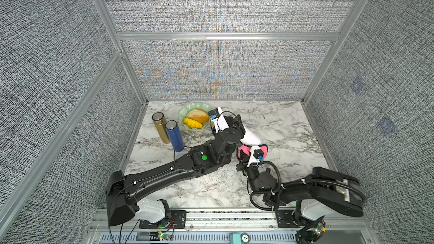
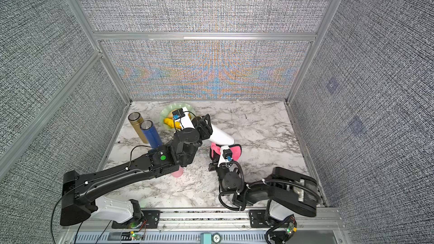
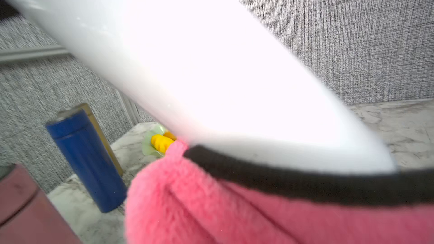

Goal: Wipe the surface of the thermos
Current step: Wipe the dirt from the surface of the thermos.

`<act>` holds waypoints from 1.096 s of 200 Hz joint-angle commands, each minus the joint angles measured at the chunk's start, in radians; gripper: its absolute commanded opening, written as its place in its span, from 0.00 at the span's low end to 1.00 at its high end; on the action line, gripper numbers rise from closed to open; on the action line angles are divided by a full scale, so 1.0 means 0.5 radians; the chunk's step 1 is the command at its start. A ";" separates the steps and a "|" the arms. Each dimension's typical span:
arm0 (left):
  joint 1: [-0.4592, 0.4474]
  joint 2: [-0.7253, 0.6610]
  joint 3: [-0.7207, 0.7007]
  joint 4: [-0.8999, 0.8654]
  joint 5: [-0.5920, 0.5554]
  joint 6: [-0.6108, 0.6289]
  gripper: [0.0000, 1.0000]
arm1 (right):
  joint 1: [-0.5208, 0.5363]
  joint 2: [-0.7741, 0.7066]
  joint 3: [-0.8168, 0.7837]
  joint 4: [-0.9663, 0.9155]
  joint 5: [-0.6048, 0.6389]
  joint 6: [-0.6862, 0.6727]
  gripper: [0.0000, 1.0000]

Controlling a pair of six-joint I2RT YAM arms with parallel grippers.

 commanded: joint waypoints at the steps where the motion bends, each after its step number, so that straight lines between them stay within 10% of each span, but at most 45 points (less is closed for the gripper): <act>1: 0.005 -0.018 -0.098 0.034 -0.074 0.569 0.00 | -0.010 -0.239 0.009 -0.047 0.009 0.014 0.00; 80: 0.004 -0.279 -0.705 1.125 0.893 1.294 0.00 | -0.220 -0.098 -0.029 -0.408 -0.230 0.511 0.00; 161: 0.004 -0.360 -0.961 1.624 1.075 1.570 0.00 | -0.217 -0.588 0.106 -0.886 -0.660 0.496 0.00; 219: 0.001 -0.374 -1.249 2.166 1.459 1.801 0.00 | -0.219 -0.199 -0.146 -0.394 -0.768 0.683 0.00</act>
